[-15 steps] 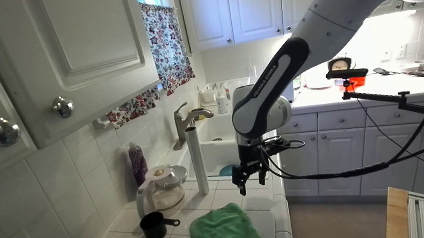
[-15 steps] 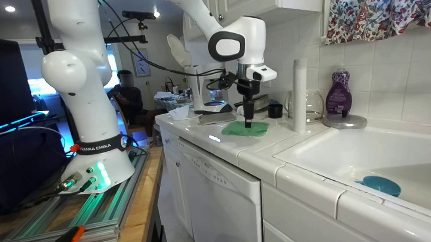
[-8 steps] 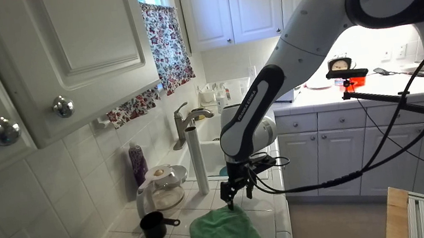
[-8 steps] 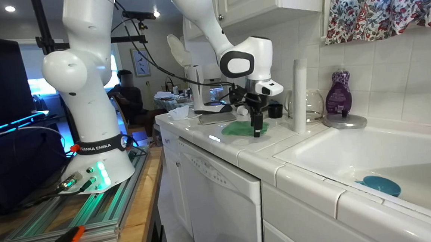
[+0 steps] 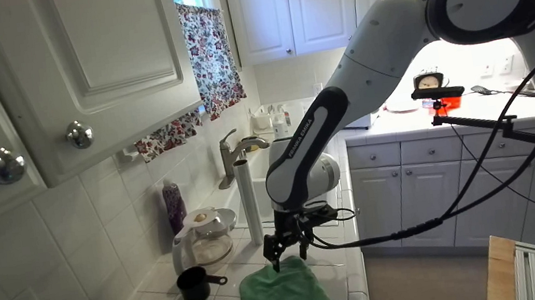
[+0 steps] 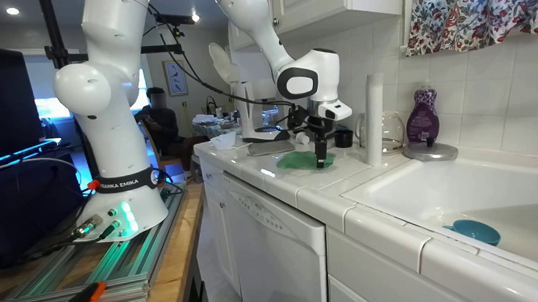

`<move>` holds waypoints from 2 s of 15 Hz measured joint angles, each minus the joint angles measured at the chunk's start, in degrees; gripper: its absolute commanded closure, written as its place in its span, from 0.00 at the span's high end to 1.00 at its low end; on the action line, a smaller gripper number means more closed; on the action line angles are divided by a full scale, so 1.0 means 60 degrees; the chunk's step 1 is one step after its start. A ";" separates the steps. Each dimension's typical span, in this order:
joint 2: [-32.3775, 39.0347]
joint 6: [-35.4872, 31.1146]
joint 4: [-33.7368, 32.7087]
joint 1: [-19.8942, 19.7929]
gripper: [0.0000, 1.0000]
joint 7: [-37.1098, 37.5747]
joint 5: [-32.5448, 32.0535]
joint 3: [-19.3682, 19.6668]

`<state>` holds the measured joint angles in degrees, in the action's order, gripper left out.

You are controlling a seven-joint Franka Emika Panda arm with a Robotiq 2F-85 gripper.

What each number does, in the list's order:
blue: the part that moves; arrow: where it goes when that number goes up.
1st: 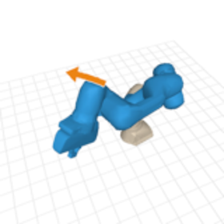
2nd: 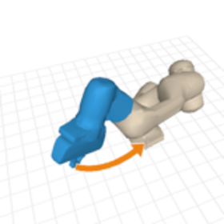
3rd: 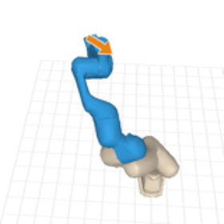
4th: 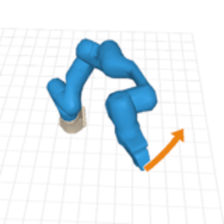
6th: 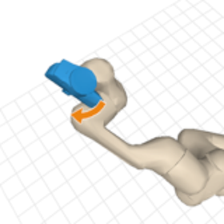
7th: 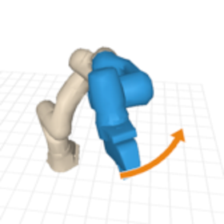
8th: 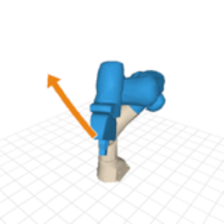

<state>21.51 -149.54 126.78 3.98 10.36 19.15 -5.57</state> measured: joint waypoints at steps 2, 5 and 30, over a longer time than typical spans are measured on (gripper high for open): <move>-0.0163 -0.0386 0.0214 -0.0007 1.00 0.0293 0.0488 -0.0073; -0.0409 -0.0622 0.0508 -0.0026 1.00 0.0662 0.0572 -0.0058; -0.0080 -0.0667 0.0379 0.0041 0.01 0.0633 -0.0356 0.0357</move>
<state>21.03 -153.54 129.05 4.22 14.16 17.02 -3.42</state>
